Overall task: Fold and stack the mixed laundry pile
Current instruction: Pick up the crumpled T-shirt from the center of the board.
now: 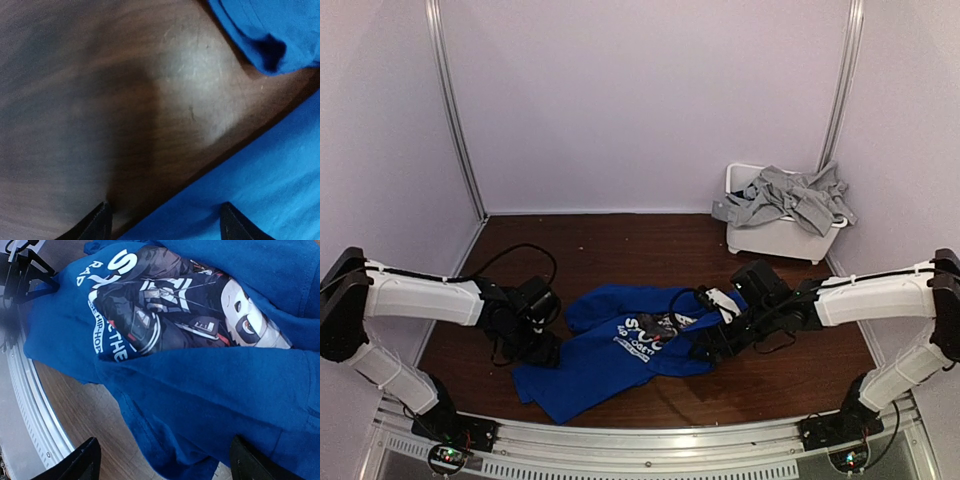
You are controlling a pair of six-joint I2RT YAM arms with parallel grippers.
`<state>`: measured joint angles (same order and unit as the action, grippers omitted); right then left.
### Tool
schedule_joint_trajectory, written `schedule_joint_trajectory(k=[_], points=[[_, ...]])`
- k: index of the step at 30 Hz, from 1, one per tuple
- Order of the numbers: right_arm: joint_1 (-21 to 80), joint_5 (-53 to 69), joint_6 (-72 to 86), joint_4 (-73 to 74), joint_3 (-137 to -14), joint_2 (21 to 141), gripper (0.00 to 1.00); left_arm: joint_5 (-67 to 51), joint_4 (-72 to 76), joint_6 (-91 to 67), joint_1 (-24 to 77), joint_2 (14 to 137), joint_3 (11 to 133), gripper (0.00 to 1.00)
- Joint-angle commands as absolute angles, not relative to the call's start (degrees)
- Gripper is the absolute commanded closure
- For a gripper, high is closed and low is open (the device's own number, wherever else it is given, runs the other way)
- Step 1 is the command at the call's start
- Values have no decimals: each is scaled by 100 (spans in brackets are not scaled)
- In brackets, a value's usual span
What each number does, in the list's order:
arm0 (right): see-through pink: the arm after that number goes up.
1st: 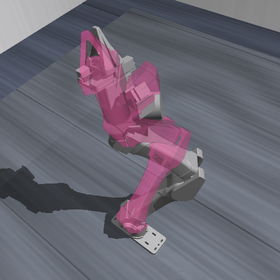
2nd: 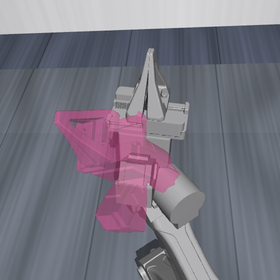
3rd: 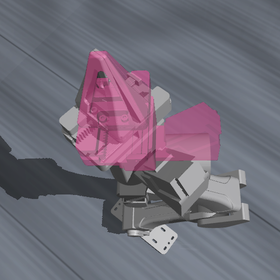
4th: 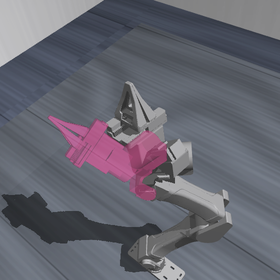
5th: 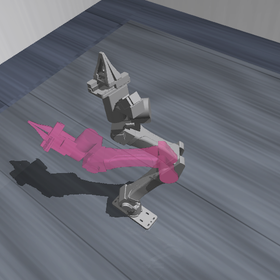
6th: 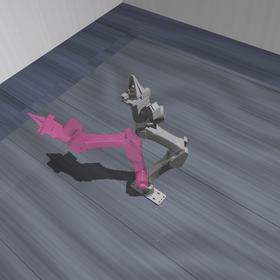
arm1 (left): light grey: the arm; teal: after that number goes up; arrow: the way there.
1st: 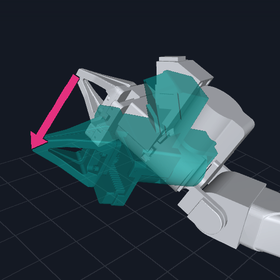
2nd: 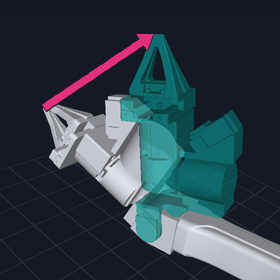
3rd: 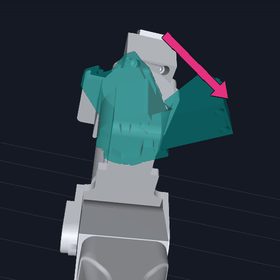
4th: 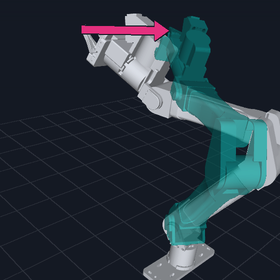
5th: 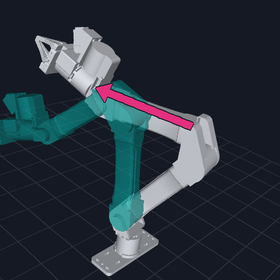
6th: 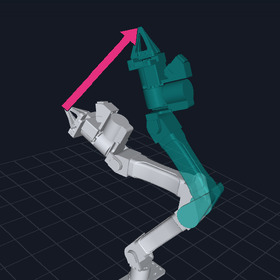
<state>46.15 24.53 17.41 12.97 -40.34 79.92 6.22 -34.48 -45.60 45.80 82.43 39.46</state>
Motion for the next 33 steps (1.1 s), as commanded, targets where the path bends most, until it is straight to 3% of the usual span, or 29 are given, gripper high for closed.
schedule_joint_trajectory(k=[1, 9, 14, 20, 23, 31, 33], points=[[4647, 2284, 1745, 899, -4413, 8596, 12, 1025, -3419, -4437, 4316, 8891, 4474, 27], [3865, 2166, 1915, 852, -4190, 8979, 19, 940, -3117, -3755, 2860, 9895, 5680, 38], [3498, 1960, 1679, 1066, -4017, 8506, 23, 727, -2935, -3487, 2423, 10194, 6306, 38], [3919, 2226, 1277, 1413, -3872, 7166, 25, 95, -2494, -3428, 2441, 8535, 5335, 20], [4322, 2041, 1304, 1544, -3800, 6964, 24, 0, -2610, -3412, 2623, 7638, 4738, 15], [5506, 598, 1214, 2219, -4647, 8296, 26, -266, -2989, -4077, 3366, 6331, 3672, 15], [5709, 279, 1204, 2331, -4870, 8676, 21, -260, -3043, -4246, 3555, 6286, 3568, 15]])
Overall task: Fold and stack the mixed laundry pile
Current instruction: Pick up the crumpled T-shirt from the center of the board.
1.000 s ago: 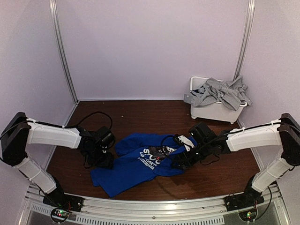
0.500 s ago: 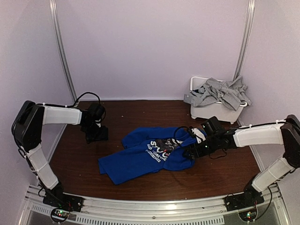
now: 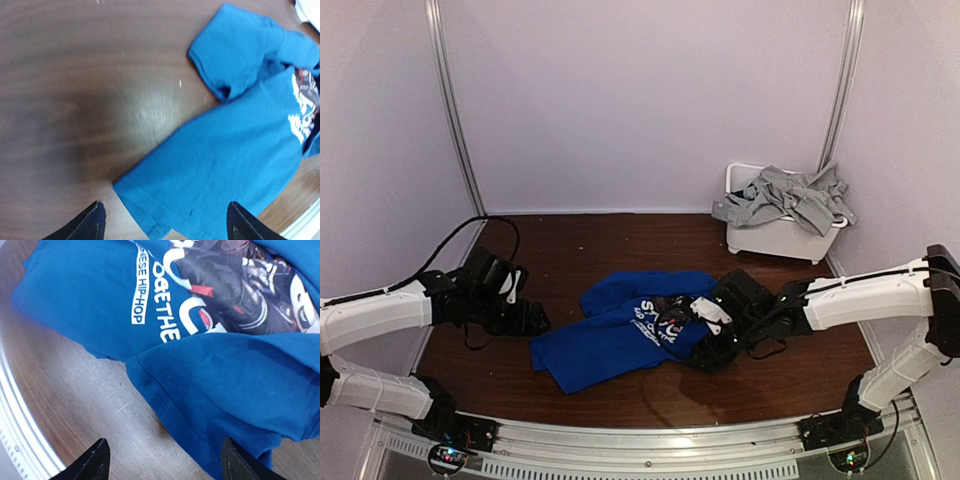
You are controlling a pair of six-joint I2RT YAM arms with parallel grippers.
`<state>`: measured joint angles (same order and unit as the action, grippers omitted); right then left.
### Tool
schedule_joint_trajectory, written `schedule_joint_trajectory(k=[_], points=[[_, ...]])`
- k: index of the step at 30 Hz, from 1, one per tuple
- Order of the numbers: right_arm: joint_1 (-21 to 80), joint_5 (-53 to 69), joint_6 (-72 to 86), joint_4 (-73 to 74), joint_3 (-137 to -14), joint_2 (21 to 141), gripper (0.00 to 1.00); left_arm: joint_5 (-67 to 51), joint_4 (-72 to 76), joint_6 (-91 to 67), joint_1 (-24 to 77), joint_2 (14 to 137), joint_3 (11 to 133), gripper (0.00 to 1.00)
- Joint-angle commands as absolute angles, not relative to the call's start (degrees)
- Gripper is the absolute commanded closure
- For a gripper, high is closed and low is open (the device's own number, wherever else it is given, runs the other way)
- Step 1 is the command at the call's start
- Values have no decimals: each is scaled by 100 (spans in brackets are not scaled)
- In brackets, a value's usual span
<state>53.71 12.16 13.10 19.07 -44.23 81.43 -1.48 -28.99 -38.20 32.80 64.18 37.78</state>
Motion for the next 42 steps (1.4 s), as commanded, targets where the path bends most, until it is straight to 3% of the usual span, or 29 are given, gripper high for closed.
schedule_joint_trajectory(k=[1, 7, 10, 14, 18, 25, 28, 30, 35, 37, 42], points=[[5783, 141, 1209, 2379, -4969, 8854, 17, -237, -3063, -4342, 3650, 6273, 3516, 15], [5993, -723, 1239, 2627, -5607, 9812, 15, -88, -3070, -4888, 4267, 6408, 3252, 15], [6073, -976, 1283, 2707, -5844, 10248, 20, -88, -3061, -5178, 4407, 6443, 3094, 14], [6091, -1586, 1509, 2934, -6013, 10796, 50, 164, -3086, -5517, 4547, 6392, 2890, 15], [6091, -1327, 1621, 2869, -5989, 10625, 98, 240, -3003, -5680, 4882, 6447, 2839, 14], [6037, -672, 1614, 2481, -6058, 9124, 100, 9, -1903, -5784, 5036, 7199, 2897, 13], [5747, -685, 1641, 2519, -5963, 8640, 100, 242, -1928, -5788, 4987, 7688, 3125, 24], [5281, -462, 1698, 2376, -5744, 8353, 100, 347, -1920, -5748, 4897, 7915, 3257, 37], [4082, 200, 1717, 1758, -5541, 8027, 100, 244, -1668, -5521, 4271, 8215, 3422, 84], [3849, 304, 1630, 1618, -5782, 8199, 100, 266, -1598, -5369, 3998, 8190, 3503, 97], [3658, 386, 1318, 1486, -7071, 9488, 100, 380, -1695, -4913, 3597, 8340, 4018, 100]])
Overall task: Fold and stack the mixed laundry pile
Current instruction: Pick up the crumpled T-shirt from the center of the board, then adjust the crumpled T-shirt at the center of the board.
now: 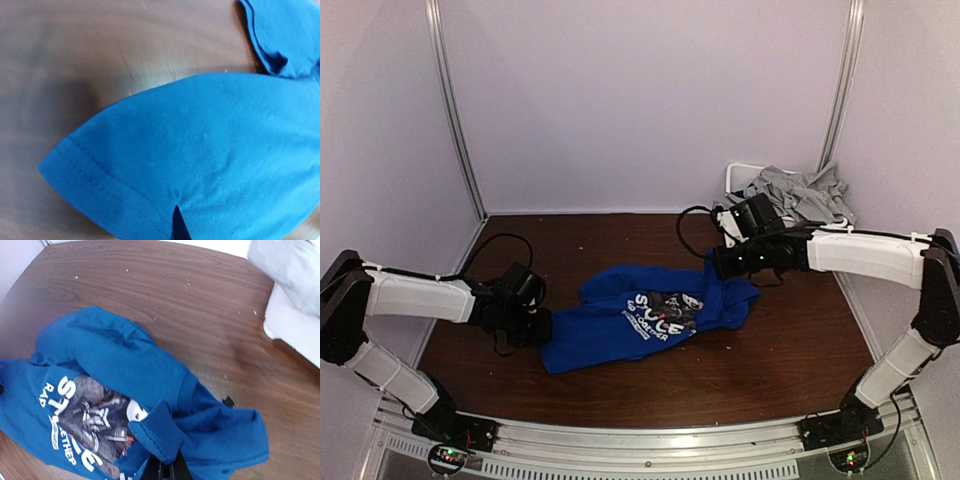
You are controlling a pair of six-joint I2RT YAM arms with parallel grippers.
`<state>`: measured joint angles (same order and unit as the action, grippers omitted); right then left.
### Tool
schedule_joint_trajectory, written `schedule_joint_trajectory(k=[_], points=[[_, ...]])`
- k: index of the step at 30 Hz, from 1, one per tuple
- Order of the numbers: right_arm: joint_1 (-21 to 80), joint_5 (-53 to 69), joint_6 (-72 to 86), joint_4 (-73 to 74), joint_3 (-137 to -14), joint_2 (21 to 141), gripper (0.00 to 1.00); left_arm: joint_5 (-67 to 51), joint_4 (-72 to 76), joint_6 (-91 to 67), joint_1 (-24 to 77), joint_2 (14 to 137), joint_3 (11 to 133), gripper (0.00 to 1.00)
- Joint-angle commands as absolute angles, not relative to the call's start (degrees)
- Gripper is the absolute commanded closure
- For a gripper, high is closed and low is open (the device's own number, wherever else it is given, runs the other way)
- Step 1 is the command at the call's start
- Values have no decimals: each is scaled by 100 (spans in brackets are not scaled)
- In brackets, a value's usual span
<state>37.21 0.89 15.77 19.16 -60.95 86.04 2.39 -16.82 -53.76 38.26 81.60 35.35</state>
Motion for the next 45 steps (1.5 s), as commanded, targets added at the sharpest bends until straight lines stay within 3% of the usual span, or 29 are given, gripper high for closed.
schedule_joint_trajectory(k=[1, 10, 19, 25, 38, 43, 45], points=[[3638, 344, 1270, 1496, -7382, 9797, 100, 417, -1742, -4848, 3569, 8406, 4151, 100], [3314, -1412, 1095, 2126, -10237, 12310, 100, 433, -1581, -4798, 3480, 8637, 4533, 100], [2382, -2393, 1097, 2248, -10445, 12891, 100, 243, -1448, -4559, 3472, 8857, 4773, 100], [1858, -2609, 1356, 1713, -8900, 11893, 100, 464, -1699, -4532, 3471, 9048, 5005, 100], [2905, 433, 1315, 1033, -6391, 8528, 100, 454, -2237, -3782, 2319, 8959, 5641, 100], [3207, 967, 1450, 1219, -5720, 7136, 100, 263, -2481, -3421, 2200, 8628, 5852, 100], [3250, 1214, 1563, 1213, -5558, 6588, 100, 169, -2528, -3395, 2150, 8471, 5786, 94]])
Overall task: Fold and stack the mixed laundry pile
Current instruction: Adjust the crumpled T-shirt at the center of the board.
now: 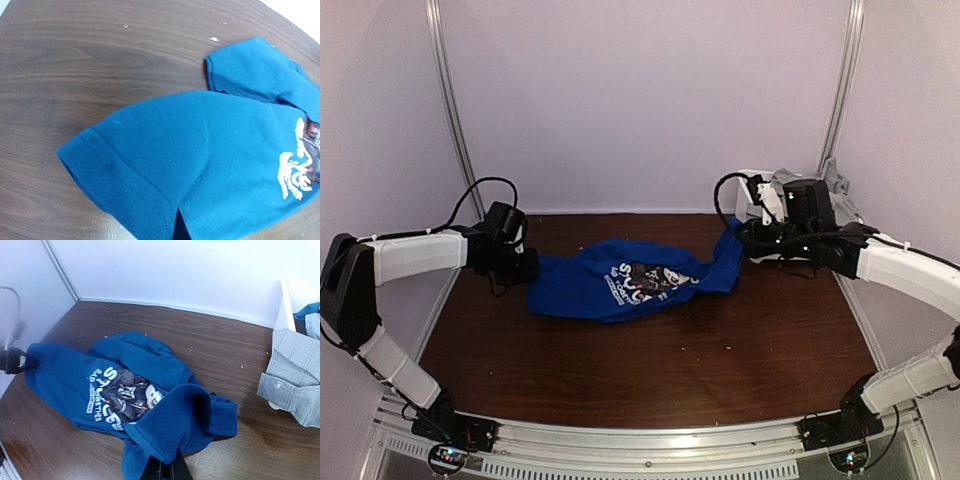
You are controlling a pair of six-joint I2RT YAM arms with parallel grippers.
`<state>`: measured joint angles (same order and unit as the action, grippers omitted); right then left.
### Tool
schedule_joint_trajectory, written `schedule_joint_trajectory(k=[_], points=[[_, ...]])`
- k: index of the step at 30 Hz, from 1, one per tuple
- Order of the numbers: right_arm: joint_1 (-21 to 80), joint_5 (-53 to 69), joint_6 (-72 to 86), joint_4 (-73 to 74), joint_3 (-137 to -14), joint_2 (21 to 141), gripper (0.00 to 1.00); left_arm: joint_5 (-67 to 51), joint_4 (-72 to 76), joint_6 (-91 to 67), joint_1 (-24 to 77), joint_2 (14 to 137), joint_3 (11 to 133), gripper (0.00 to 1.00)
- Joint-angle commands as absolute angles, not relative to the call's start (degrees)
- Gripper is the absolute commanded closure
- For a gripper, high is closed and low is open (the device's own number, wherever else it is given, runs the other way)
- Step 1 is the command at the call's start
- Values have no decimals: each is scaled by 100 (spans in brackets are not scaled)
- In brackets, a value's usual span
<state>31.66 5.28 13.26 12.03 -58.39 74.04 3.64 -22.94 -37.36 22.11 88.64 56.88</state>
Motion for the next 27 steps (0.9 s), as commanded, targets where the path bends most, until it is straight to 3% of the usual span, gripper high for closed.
schedule_joint_trajectory(k=[1, 2, 4, 5, 9, 16, 24, 27], points=[[3259, 1327, 1610, 1222, -5507, 6388, 100, 76, -2537, -3388, 2112, 8398, 5720, 85], [3263, 1441, 1657, 1245, -5490, 6218, 100, 11, -2536, -3385, 2081, 8317, 5614, 75], [3280, 1629, 1722, 1294, -5468, 6044, 100, -360, -2425, -3405, 2074, 8034, 5245, 45], [3298, 1675, 1761, 1300, -5434, 6005, 100, -553, -2296, -3449, 2074, 7815, 4846, 36], [3412, 1802, 1909, 1180, -5108, 6017, 100, -1227, -1729, -3817, 2134, 6772, 3452, 19], [3511, 1862, 2030, 1078, -5027, 5759, 100, -1192, -1520, -4180, 2558, 5875, 2310, 14], [3533, 2205, 1806, 1376, -5659, 5748, 100, -738, -917, -4184, 2610, 7241, 2941, 15], [3546, 2252, 1742, 1443, -5724, 5826, 100, -783, -486, -4229, 2610, 7925, 3221, 23]])
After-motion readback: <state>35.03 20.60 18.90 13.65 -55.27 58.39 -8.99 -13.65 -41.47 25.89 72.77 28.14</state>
